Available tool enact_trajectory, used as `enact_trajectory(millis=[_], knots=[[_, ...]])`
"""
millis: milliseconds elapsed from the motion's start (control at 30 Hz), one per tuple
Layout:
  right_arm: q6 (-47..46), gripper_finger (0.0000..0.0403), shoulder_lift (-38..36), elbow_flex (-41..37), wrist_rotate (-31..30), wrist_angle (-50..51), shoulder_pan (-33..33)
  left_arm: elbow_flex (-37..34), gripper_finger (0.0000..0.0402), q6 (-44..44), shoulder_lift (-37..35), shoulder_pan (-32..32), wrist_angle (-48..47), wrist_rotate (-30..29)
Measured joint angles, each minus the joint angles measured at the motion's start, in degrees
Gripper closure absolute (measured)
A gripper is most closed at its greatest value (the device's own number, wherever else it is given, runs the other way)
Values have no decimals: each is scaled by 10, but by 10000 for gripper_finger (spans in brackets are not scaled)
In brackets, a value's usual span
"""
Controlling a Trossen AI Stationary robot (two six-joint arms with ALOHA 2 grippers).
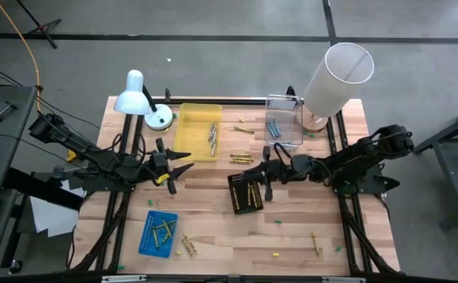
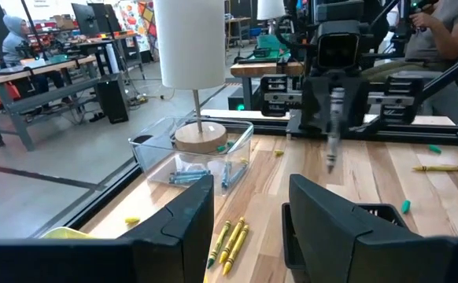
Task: Sort crayons
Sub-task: Put the gray crayon into the yellow transparent bin
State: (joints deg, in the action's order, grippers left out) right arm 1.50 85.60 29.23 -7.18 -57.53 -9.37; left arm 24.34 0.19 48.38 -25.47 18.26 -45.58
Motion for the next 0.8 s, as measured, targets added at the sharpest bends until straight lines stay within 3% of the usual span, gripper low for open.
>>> enact_trajectory(millis=[167, 267, 567, 800], knots=[[-2, 400, 18, 9, -84, -6, 12, 0, 247, 0, 0, 0, 2, 0], [-2, 400, 68, 46, -92, -6, 29, 0, 247, 0, 0, 0, 17, 0], [29, 400, 282, 252, -111, -3, 90, 0, 247, 30, 0, 0, 26, 0], [-71, 400, 385, 389, -153, 84, 145, 0, 247, 31, 0, 0, 25, 0]])
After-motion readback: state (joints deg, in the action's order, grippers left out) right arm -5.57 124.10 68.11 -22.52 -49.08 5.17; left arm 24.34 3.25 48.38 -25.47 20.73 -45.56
